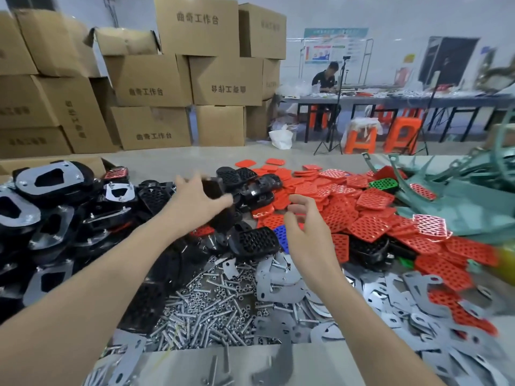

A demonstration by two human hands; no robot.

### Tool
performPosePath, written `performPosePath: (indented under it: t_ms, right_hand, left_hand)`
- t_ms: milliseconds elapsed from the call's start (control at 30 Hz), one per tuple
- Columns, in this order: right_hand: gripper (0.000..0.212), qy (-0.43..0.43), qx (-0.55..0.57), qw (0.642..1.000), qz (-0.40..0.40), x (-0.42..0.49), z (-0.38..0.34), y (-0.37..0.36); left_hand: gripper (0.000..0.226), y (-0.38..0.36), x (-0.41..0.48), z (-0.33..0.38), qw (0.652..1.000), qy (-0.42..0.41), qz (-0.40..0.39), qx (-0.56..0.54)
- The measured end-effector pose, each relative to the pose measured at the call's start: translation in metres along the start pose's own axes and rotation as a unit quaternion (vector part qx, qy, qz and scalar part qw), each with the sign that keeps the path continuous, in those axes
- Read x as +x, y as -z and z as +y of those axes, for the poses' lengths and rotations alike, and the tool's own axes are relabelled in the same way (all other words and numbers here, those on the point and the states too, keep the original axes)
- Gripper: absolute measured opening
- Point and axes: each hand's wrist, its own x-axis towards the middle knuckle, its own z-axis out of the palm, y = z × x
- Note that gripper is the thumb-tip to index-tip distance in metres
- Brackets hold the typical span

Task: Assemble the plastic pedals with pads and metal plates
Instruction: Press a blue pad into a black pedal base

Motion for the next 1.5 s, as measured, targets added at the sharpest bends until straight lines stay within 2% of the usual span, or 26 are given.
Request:
performPosePath:
  t_ms: [67, 133, 167, 233, 333, 400, 467, 567, 600, 733, 800, 867, 967, 1000, 1100, 1167, 1267, 1367, 1433, 1500]
  right_hand:
    - [0.032, -0.018, 0.072, 0.996, -0.042, -0.007, -0.006, -0.003]
    - [0.033, -0.03, 0.157, 0.985, -0.068, -0.014, -0.01, -0.009]
    - [0.029, -0.03, 0.18, 0.981, -0.068, -0.018, -0.012, -0.012]
    - [0.024, -0.019, 0.194, 0.98, -0.044, -0.027, -0.014, -0.017]
    - [0.037, -0.034, 0.202, 0.979, -0.007, -0.039, -0.006, -0.014]
    - [0.049, -0.053, 0.201, 0.978, -0.001, -0.043, 0.004, -0.007]
    - [0.056, -0.085, 0.231, 0.969, -0.019, -0.045, 0.01, -0.002]
    - [0.055, -0.125, 0.303, 0.942, -0.067, -0.044, 0.014, 0.005]
    - [0.055, -0.136, 0.312, 0.938, -0.072, -0.043, 0.016, 0.008]
    - [0.068, -0.21, 0.343, 0.916, 0.004, -0.035, 0.035, 0.021]
    - [0.065, -0.229, 0.404, 0.884, 0.044, -0.029, 0.045, 0.032]
    - [0.051, -0.22, 0.451, 0.861, 0.081, -0.023, 0.053, 0.043]
    - [0.02, -0.205, 0.475, 0.842, 0.152, -0.017, 0.063, 0.051]
    - [0.016, -0.202, 0.472, 0.841, 0.173, -0.016, 0.066, 0.052]
    - [0.032, -0.192, 0.447, 0.848, 0.211, -0.014, 0.071, 0.055]
    - [0.034, -0.189, 0.436, 0.851, 0.226, -0.011, 0.072, 0.057]
    - [0.032, -0.203, 0.449, 0.837, 0.238, -0.008, 0.074, 0.058]
    - [0.033, -0.21, 0.46, 0.829, 0.241, -0.007, 0.076, 0.059]
    - [0.034, -0.203, 0.457, 0.835, 0.229, -0.008, 0.076, 0.058]
    - [0.035, -0.192, 0.45, 0.845, 0.217, -0.008, 0.076, 0.056]
  left_hand:
    - [0.066, 0.007, -0.014, 0.016, 0.985, 0.026, 0.043, -0.163]
    - [0.073, 0.003, -0.036, 0.031, 0.947, 0.044, 0.026, -0.318]
    - [0.076, -0.003, -0.05, 0.036, 0.934, 0.04, 0.014, -0.356]
    - [0.07, -0.021, -0.077, 0.043, 0.927, 0.019, 0.0, -0.375]
    - [0.061, -0.039, -0.101, 0.044, 0.944, -0.003, 0.02, -0.329]
    - [0.063, -0.045, -0.108, 0.044, 0.934, 0.009, -0.022, -0.356]
    - [0.064, -0.049, -0.114, 0.047, 0.913, 0.049, -0.081, -0.397]
    - [0.066, -0.058, -0.118, 0.056, 0.842, 0.121, -0.171, -0.498]
    - [0.065, -0.06, -0.117, 0.058, 0.832, 0.124, -0.182, -0.508]
    - [0.066, -0.066, -0.097, 0.054, 0.91, 0.043, -0.14, -0.387]
    - [0.045, -0.07, -0.082, 0.05, 0.938, 0.023, -0.106, -0.33]
    - [0.025, -0.079, -0.066, 0.045, 0.979, -0.01, -0.072, -0.193]
    - [0.017, -0.099, -0.041, 0.046, 0.996, -0.049, -0.064, -0.036]
    - [0.019, -0.105, -0.033, 0.049, 0.996, -0.054, -0.067, -0.007]
    - [0.028, -0.121, -0.007, 0.064, 0.993, -0.062, -0.084, 0.055]
    - [0.038, -0.132, 0.008, 0.074, 0.983, -0.062, -0.118, 0.126]
    - [0.049, -0.145, 0.026, 0.091, 0.956, -0.043, -0.189, 0.22]
    - [0.044, -0.145, 0.039, 0.099, 0.919, -0.068, -0.287, 0.262]
    - [0.059, -0.139, 0.042, 0.098, 0.881, -0.088, -0.337, 0.319]
    - [0.079, -0.134, 0.04, 0.091, 0.876, -0.083, -0.338, 0.335]
